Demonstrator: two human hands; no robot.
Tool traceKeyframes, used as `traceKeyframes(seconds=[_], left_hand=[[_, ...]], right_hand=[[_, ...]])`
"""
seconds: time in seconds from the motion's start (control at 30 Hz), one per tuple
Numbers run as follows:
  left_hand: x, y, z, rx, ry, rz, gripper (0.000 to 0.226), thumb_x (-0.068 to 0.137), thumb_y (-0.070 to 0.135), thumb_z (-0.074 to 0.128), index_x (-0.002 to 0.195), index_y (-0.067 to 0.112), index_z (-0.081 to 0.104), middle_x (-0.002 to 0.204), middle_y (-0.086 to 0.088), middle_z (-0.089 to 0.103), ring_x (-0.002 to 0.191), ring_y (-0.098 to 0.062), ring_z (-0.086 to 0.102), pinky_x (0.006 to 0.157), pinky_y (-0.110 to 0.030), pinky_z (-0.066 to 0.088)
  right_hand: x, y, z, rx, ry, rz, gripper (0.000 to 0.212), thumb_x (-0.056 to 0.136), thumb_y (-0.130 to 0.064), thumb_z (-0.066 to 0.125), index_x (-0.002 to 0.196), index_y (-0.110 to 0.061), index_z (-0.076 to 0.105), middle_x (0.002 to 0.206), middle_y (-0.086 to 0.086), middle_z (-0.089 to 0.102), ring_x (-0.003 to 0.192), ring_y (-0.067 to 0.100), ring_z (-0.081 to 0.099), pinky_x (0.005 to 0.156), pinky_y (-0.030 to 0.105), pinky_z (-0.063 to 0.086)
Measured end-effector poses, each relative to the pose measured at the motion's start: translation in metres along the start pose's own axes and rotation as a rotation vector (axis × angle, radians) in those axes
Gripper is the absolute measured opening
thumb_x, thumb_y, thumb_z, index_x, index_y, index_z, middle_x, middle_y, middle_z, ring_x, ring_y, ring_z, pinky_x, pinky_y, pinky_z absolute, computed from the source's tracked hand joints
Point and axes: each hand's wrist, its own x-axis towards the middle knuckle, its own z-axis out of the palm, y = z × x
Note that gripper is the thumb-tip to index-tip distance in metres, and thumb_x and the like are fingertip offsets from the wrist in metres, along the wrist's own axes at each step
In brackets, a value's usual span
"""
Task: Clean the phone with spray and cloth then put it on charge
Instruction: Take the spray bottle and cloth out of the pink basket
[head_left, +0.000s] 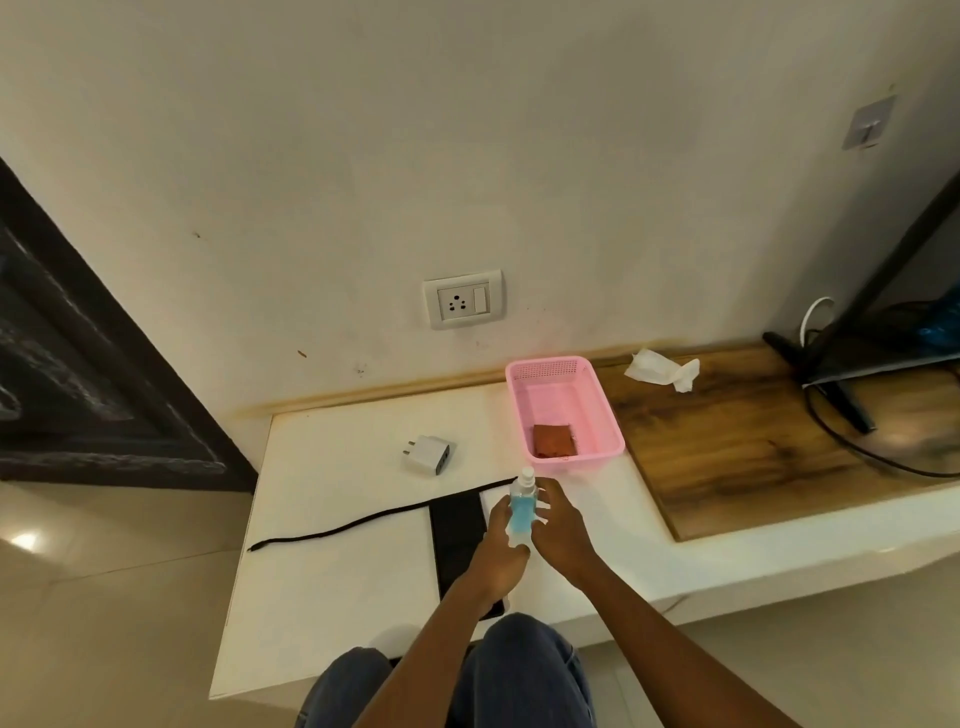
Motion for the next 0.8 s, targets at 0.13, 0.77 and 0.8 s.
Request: traceKeyframes(seconds=[0.13,0.77,0.8], left_hand=[[0.004,-0.006,0.001,0.015,0.027,-0.005,0.058,0.096,0.013,0.049,0.147,0.018,0.020,0.151,-0.007,0.033,0.135,-0.026,0.039,0.110,-0.037,0.034],[0.047,-0.030,-0.026,-0.116,0.204,-0.058,0.042,0.095,0.005,0.045,0.135,0.018,0.044,0.139,-0.004,0.049,0.110,-0.011,0.048,0.085,-0.018,0.040],[0.048,-0.031,-0.027,-0.141,0.210,-0.065,0.041,0.095,0.005,0.045,0.134,0.017,0.045,0.139,-0.005,0.050,0.111,-0.011,0.048,0.087,-0.020,0.040]], right_hand=[[0.013,0.011,0.000,-0.179,0.086,-0.049,0.046,0.089,0.001,0.043,0.132,-0.016,0.042,0.122,0.014,0.056,0.107,0.028,0.057,0.085,0.032,0.048],[0.144,-0.006,-0.060,-0.650,0.349,-0.046,0.024,0.093,-0.017,0.051,0.112,-0.004,0.057,0.115,0.013,0.061,0.105,0.025,0.057,0.089,0.027,0.043],[0.152,-0.005,-0.058,-0.671,0.332,-0.003,0.025,0.093,-0.019,0.051,0.112,-0.004,0.056,0.115,0.013,0.060,0.103,0.026,0.058,0.088,0.028,0.044]])
